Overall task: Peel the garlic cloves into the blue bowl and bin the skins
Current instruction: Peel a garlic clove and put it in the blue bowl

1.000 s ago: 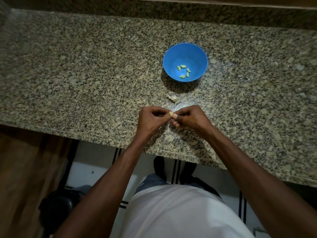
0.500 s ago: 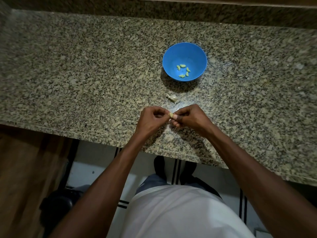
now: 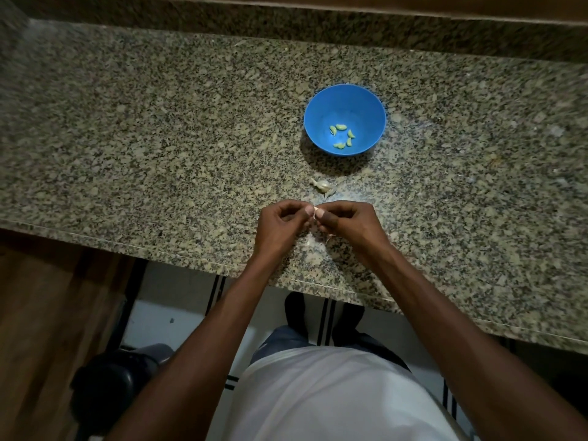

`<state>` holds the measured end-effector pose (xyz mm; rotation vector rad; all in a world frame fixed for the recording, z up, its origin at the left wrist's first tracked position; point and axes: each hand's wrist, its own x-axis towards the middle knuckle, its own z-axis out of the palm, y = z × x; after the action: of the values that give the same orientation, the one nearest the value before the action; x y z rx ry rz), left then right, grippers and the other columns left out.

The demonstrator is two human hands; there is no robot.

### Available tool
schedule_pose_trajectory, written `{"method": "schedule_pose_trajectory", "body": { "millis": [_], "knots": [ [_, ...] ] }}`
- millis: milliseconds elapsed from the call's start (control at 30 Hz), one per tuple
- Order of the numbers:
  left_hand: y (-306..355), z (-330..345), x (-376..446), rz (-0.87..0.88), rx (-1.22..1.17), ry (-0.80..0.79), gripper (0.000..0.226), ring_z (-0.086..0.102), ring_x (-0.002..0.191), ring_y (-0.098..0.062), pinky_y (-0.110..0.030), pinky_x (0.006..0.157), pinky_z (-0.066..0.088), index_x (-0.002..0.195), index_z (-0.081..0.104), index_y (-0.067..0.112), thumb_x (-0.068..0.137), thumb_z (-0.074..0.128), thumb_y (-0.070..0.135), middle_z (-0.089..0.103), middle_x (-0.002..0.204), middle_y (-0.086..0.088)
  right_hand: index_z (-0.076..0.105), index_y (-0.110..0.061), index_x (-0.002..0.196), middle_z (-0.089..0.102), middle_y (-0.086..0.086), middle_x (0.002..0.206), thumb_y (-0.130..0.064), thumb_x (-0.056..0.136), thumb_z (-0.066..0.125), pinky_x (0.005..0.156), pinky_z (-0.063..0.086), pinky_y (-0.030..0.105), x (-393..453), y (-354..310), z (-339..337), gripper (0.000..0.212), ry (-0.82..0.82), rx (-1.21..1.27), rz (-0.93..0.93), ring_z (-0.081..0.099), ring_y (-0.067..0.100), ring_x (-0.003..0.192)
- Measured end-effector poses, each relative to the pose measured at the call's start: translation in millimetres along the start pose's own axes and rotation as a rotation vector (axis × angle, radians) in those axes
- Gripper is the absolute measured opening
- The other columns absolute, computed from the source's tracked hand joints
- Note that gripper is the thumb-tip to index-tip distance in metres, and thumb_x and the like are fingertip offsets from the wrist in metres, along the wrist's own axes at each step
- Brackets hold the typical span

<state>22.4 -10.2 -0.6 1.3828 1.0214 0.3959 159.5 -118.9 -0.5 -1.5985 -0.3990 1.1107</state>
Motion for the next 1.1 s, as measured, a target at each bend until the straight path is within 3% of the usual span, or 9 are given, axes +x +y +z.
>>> {"method": "schedule_pose_trajectory", "body": {
  "millis": [67,200,400,533,600,667,833,1000,1100],
  "knots": [
    [1.5,5.6,-0.7,-0.034,-0.053,0.029,0.013,0.078,0.093,-0.02,-0.035,0.084,0.064,0.105,0.077,0.005,0.094,0.076,0.013,0.08,0.097,-0.007,0.081,-0.006,0.105,0.081,0.011,0.092,-0.021,0.089,0.084,0.083,0.064,0.039,-2.7,2.3,4.8,0.022,0.048,0.041,-0.025,0.079,0.028,0.089],
    [0.1,11.7,-4.3,-0.069,-0.127,0.042,0.012,0.077,0.096,-0.021,-0.032,0.085,0.063,0.103,0.077,0.003,0.091,0.077,0.007,0.08,0.099,-0.009,0.082,-0.008,0.098,0.08,0.003,0.078,-0.023,0.093,0.081,0.07,0.065,0.034,-3.8,1.6,8.2,0.016,0.139,-0.148,-0.083,0.078,0.02,0.072],
    [-0.1,8.7,-4.2,0.013,0.016,0.011,0.009,0.075,0.094,-0.01,-0.025,0.084,0.061,0.094,0.079,0.016,0.09,0.079,0.008,0.079,0.094,0.003,0.079,0.004,0.096,0.08,0.016,0.086,-0.008,0.091,0.079,0.076,0.064,0.033,3.5,-12.3,-4.7,0.013,0.023,0.078,0.274,0.073,0.02,0.075],
    [1.9,1.8,-0.3,0.087,0.079,-0.066,0.008,0.075,0.095,-0.018,-0.034,0.087,0.062,0.098,0.08,0.008,0.09,0.079,0.009,0.08,0.095,-0.002,0.075,0.0,0.098,0.079,0.009,0.086,-0.005,0.096,0.072,0.068,0.062,0.019,16.8,-17.4,-11.9,0.007,-0.097,0.248,0.552,0.074,0.01,0.074],
    [3.2,-0.9,1.3,0.071,0.086,-0.098,0.011,0.076,0.095,-0.017,-0.031,0.085,0.062,0.1,0.08,0.007,0.09,0.08,0.01,0.08,0.096,-0.003,0.074,-0.001,0.1,0.078,0.007,0.086,-0.006,0.099,0.069,0.065,0.062,0.018,18.7,-17.8,-14.3,0.007,-0.127,0.307,0.612,0.074,0.009,0.074],
    [6.0,-2.4,1.0,0.046,0.09,-0.118,0.012,0.076,0.093,-0.013,-0.024,0.08,0.061,0.1,0.079,0.007,0.089,0.081,0.012,0.08,0.096,-0.002,0.076,0.0,0.099,0.079,0.011,0.089,-0.005,0.097,0.071,0.069,0.064,0.021,16.2,-17.5,-16.4,0.008,-0.124,0.249,0.545,0.074,0.013,0.077],
    [4.3,-4.0,-0.7,-0.001,0.049,-0.093,0.019,0.075,0.08,-0.012,-0.023,0.071,0.058,0.103,0.079,0.003,0.092,0.079,0.019,0.079,0.09,-0.006,0.08,-0.002,0.096,0.079,0.013,0.08,-0.008,0.092,0.079,0.072,0.066,0.035,6.3,-16.4,-13.5,0.007,-0.053,-0.203,0.057,0.078,0.027,0.074],
    [1.3,-3.7,-3.1,-0.017,0.084,-0.093,0.02,0.074,0.076,-0.011,-0.021,0.069,0.056,0.099,0.08,0.003,0.093,0.079,0.022,0.079,0.084,-0.006,0.083,-0.008,0.094,0.077,0.0,0.071,-0.014,0.095,0.078,0.056,0.054,0.017,0.1,-12.8,-10.9,0.008,-0.02,-0.513,-0.208,0.074,0.009,0.062],
    [0.2,-4.1,-1.8,-0.032,0.091,-0.097,0.019,0.075,0.077,-0.013,-0.023,0.071,0.057,0.096,0.081,0.006,0.093,0.079,0.025,0.079,0.084,-0.007,0.083,-0.011,0.093,0.076,-0.002,0.073,-0.014,0.095,0.076,0.054,0.051,0.018,0.1,-11.4,-7.6,0.008,-0.001,-0.641,-0.307,0.071,0.008,0.06]
  ]
}}
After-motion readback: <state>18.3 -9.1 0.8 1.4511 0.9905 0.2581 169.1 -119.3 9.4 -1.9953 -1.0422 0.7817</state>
